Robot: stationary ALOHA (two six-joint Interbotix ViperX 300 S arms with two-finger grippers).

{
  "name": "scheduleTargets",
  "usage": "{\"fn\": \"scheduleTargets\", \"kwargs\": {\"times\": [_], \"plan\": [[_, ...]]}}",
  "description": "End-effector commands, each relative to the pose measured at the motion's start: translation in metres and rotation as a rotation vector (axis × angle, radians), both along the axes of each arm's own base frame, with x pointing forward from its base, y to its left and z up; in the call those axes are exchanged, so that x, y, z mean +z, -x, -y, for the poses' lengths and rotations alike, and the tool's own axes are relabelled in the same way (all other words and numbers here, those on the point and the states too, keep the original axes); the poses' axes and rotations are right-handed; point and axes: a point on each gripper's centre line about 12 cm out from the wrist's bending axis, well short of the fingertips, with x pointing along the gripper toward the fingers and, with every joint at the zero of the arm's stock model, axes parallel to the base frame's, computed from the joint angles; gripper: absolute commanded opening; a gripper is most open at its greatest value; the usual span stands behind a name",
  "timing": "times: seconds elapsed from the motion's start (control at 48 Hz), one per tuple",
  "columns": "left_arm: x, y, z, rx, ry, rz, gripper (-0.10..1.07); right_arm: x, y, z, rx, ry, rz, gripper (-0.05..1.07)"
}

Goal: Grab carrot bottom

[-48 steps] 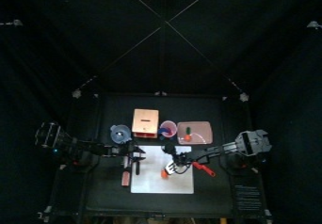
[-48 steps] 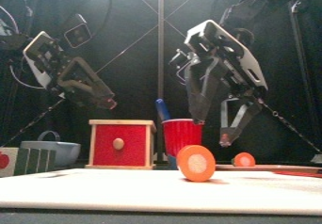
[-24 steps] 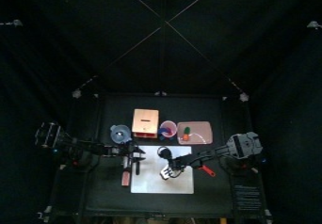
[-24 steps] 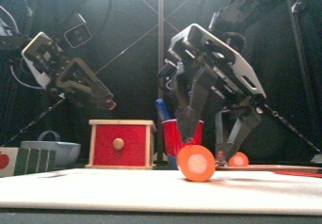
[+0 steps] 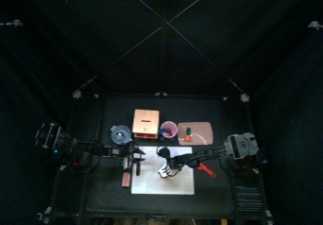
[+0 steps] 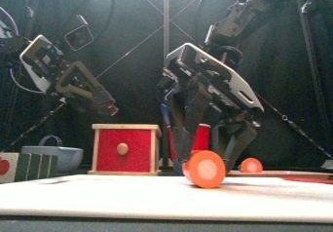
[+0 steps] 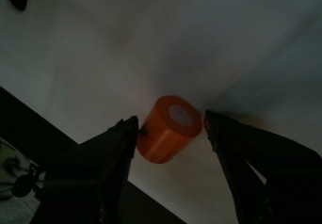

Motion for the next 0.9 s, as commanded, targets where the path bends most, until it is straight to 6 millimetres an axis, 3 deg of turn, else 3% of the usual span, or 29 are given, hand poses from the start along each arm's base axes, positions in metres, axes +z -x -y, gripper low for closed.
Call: {"fn": "scheduleTargets", "kwargs": {"times": [0.0, 0.188, 0.396, 0.583, 0.75, 0.875], "plan": [[0.006, -0.003, -0.001, 0.003, -0.002, 0.025, 0.75, 0.013, -0.005, -0.002, 0.005, -0.003, 0.031, 0.78], [0.007, -0.003, -0.002, 0.005, -0.002, 0.028, 0.75, 0.014, -0.004, -0.001, 0.02, 0.015, 0.027, 0.64], [0.007, -0.003, -0.001, 0.003, -0.002, 0.026, 0.75, 0.021, 0.001, 0.003, 0.038, 0.04, 0.008, 0.61], [0.007, -0.003, -0.002, 0.005, -0.002, 0.028, 0.75, 0.052, 0.013, 0.01, 0.059, 0.077, 0.025, 0.61], [0.007, -0.003, -0.002, 0.007, -0.002, 0.028, 0.75, 0.078, 0.034, 0.032, 0.037, 0.114, 0.026, 0.61], [0.008, -0.004, -0.003, 0.009, -0.001, 0.029, 0.75, 0.089, 0.063, 0.059, -0.005, 0.151, 0.002, 0.61]]}}
